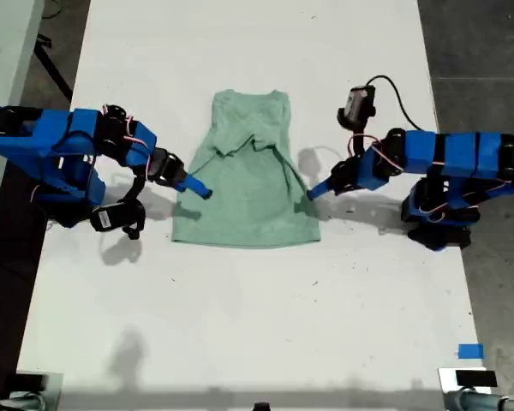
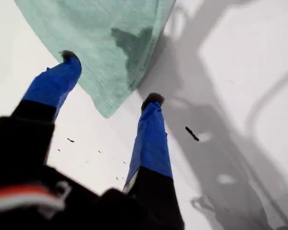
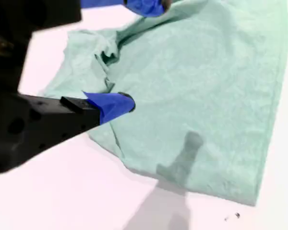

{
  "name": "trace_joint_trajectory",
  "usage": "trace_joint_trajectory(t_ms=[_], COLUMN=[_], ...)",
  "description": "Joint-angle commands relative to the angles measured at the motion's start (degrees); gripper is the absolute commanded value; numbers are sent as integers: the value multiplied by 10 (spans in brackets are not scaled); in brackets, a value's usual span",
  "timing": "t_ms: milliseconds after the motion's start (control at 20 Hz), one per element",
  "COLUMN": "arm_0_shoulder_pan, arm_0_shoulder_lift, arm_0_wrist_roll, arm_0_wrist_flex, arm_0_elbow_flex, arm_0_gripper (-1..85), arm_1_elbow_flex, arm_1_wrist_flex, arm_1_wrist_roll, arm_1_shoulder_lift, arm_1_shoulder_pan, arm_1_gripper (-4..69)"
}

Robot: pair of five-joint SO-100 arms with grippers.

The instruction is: Fold t-shirt

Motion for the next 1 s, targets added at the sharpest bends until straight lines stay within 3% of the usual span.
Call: trace_joint_trajectory(t_ms=[0,250,550,850,950], arm_0_shoulder_pan=[39,47,42,40,40], arm_0_shoulder_lift=[-4,-14,-17,-17,-17], arm_0_wrist_roll=[-45,-73,-73,-73,-73], arm_0_wrist_flex=[-50,-102,-108,-112,-112], arm_0_elbow_flex=[31,87,88,91,91], arm_0_gripper=[325,324,322,319,319], arm_1_elbow_flex=[19,35,8,-69,-74], arm_1_wrist_flex=[-42,-114,-165,-184,-171], arm_1_wrist_roll=[-18,-7,-5,10,14], arm_1_shoulder_lift=[1,-71,-164,-279,-271], arm_1_shoulder_pan=[1,-18,-33,-59,-67], arm_1_gripper=[314,315,275,3,-10])
